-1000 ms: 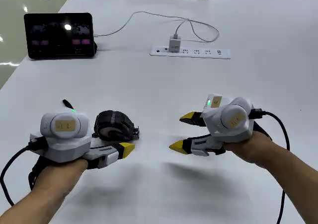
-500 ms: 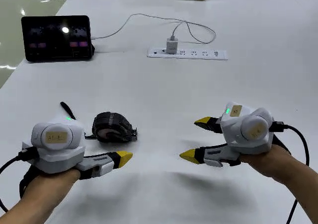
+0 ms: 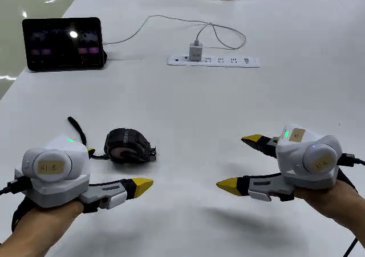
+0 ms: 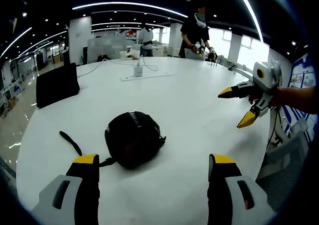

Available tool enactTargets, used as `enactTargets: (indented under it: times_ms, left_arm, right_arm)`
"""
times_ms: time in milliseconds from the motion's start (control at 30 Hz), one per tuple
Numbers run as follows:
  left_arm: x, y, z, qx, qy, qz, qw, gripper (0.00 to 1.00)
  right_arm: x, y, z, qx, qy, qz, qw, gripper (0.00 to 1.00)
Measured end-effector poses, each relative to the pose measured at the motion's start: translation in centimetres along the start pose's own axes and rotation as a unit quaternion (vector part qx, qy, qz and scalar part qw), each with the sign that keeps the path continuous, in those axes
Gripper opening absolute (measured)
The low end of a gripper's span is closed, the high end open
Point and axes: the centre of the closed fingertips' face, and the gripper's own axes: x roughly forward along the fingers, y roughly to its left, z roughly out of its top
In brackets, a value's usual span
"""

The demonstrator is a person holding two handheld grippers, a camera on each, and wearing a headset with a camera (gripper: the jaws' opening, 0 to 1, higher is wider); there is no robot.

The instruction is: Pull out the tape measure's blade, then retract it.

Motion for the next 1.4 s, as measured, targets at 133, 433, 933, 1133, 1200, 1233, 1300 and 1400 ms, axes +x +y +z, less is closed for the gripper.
enactTargets:
  times_ms: [133, 433, 933, 1133, 1200, 1233, 1300, 1400]
  left_arm:
    - [-0.1, -0.1, -0.1, 0.008, -0.002, -0.005, 1.0, 0.89]
    - [-0.7, -0.6, 0.2, 0.012, -0.015, -0.015, 0.9997, 0.98]
    - [-1.9, -1.8, 0.2, 0.041, -0.038, -0.046, 0.9974, 0.99]
    - [-2.3, -2.0, 0.2, 0.049, -0.045, -0.059, 0.996, 0.99]
    - [-2.4, -2.1, 0.1, 0.046, -0.047, -0.062, 0.9959, 0.99]
    - [-2.5, -2.1, 0.1, 0.046, -0.048, -0.063, 0.9958, 0.99]
    - [-2.5, -2.1, 0.0, 0.047, -0.047, -0.064, 0.9958, 0.99]
    - [-2.6, -2.5, 0.0, 0.05, -0.047, -0.072, 0.995, 0.99]
  right_arm:
    - [-0.5, 0.1, -0.5, 0.017, -0.004, -0.007, 0.9998, 0.74]
    - [-1.7, 0.7, -1.2, 0.044, -0.021, -0.025, 0.9985, 0.84]
    - [-2.9, 1.5, -1.9, 0.054, -0.044, -0.039, 0.9968, 0.98]
    - [-3.2, 2.0, -1.8, 0.061, -0.054, -0.033, 0.9961, 0.99]
    - [-3.2, 2.1, -2.1, 0.059, -0.048, -0.034, 0.9965, 0.99]
    - [-3.3, 2.1, -2.2, 0.058, -0.047, -0.034, 0.9966, 0.99]
    - [-3.3, 2.2, -2.3, 0.06, -0.047, -0.034, 0.9966, 0.99]
    - [-3.6, 2.3, -2.2, 0.063, -0.052, -0.035, 0.996, 0.99]
